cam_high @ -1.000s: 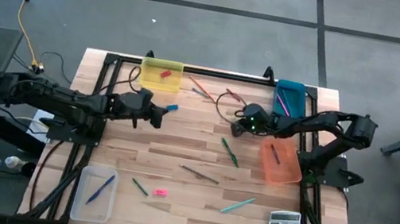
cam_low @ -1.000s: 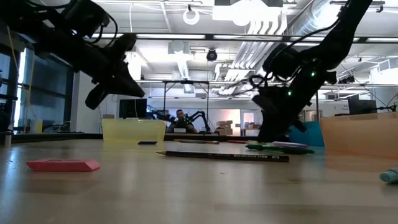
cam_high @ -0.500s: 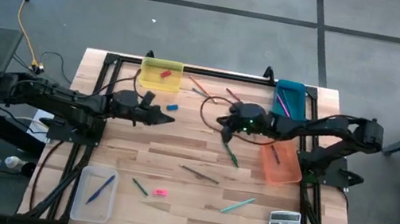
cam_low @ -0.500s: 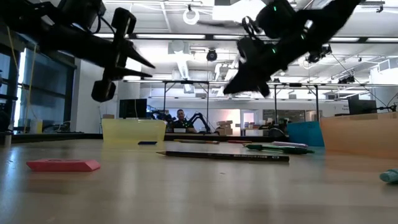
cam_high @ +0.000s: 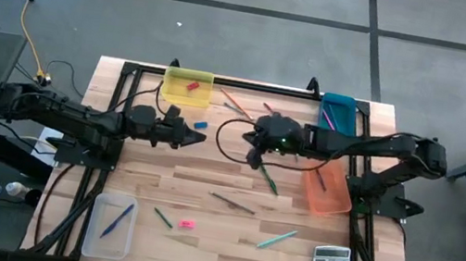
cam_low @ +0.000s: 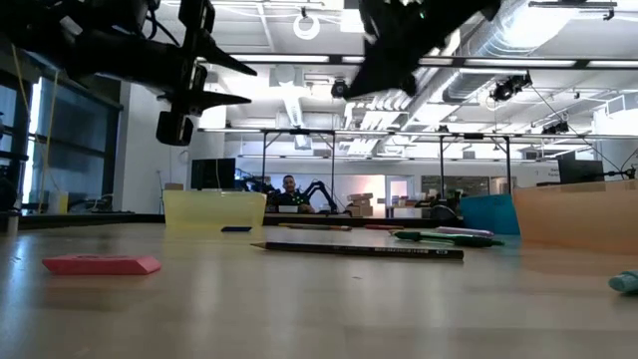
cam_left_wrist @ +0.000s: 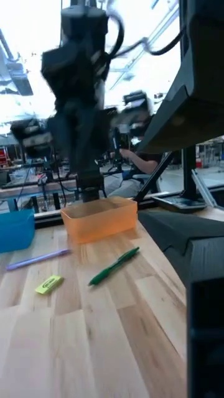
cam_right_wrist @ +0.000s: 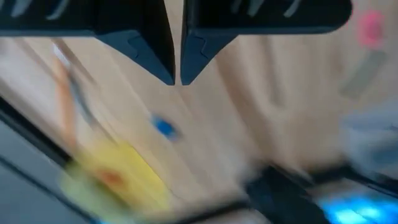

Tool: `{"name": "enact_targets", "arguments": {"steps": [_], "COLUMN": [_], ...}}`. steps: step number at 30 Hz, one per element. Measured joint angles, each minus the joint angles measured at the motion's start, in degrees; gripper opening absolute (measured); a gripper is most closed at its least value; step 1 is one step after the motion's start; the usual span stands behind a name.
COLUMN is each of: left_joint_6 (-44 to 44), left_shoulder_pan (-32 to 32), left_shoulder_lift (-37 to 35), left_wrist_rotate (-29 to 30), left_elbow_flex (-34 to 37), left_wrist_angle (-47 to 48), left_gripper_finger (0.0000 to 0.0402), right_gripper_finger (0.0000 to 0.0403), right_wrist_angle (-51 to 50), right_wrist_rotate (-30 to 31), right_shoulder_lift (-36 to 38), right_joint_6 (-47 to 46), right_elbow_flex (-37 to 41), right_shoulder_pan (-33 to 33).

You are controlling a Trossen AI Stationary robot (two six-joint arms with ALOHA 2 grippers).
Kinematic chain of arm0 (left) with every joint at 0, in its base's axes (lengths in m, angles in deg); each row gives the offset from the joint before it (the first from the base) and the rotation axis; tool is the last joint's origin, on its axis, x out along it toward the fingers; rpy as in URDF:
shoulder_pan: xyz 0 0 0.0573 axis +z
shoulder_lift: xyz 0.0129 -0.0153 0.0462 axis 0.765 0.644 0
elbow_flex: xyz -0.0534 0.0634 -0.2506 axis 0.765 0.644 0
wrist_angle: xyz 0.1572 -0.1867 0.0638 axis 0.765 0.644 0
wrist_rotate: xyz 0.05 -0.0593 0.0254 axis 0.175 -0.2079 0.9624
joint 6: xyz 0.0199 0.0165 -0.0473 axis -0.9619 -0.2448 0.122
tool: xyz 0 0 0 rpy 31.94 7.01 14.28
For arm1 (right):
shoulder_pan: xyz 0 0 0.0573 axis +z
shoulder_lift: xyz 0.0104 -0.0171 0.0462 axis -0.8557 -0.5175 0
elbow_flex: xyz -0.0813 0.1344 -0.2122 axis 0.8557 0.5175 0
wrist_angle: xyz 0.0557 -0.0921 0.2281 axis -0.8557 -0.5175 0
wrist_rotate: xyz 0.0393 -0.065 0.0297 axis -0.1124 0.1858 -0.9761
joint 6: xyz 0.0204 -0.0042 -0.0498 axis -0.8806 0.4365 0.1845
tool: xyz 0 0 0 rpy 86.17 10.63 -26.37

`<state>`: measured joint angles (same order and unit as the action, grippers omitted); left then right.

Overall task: Sort crayons/erasers/pens/pencils in bins
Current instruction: Put the green eraser into the yellow bin

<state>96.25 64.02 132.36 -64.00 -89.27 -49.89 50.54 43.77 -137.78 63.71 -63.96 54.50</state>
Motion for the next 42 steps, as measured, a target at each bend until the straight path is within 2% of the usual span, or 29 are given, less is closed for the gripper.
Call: {"name": "enact_targets", "arguments": {"steps": [3, 9, 16, 22, 26, 29, 38, 42], "left_joint_6": [-1.1, -1.9, -4.1, -4.7, -4.8, -4.8, -2.4, -1.2], "left_shoulder_pan": [0.1, 1.0, 1.0, 1.0, 1.0, 1.0, 1.0, 1.0], "left_shoulder_lift": [0.0, 0.0, 0.0, 0.0, 0.0, 0.0, 0.0, 0.0], "left_wrist_rotate": [0.0, 0.0, -0.1, -0.1, -0.1, -0.1, 2.7, 2.7], "left_elbow_flex": [0.0, 0.0, 0.0, 0.0, 0.0, 0.0, 0.0, 0.0], "left_wrist_angle": [0.1, 0.4, 0.7, 0.5, 0.4, 0.4, 0.7, 2.5], "left_gripper_finger": [0.0154, 0.0154, 0.0154, 0.0154, 0.0154, 0.0154, 0.0154, 0.0154], "right_gripper_finger": [0.003, 0.0104, 0.019, 0.0216, 0.0212, 0.0195, 0.0081, 0.005], "right_wrist_angle": [-10.5, -17.7, -16.3, -16.1, -16.2, -16.2, -16.4, -17.3], "right_wrist_rotate": [2.3, -3.8, -7.9, -10.9, -11.6, -11.9, -13.3, -14.6], "right_shoulder_lift": [-0.4, -4.1, -12.2, -17.8, -19.2, -19.4, -19.4, -19.4], "right_joint_6": [-4.4, -8.8, -5.8, -4.8, -4.9, -4.8, -4.5, -4.6], "right_elbow_flex": [-0.5, 3.1, 4.0, 4.0, 3.7, 3.7, 3.9, 3.0], "right_shoulder_pan": [-1.5, -7.8, -14.1, -15.9, -16.7, -17.0, -17.3, -17.4]}}
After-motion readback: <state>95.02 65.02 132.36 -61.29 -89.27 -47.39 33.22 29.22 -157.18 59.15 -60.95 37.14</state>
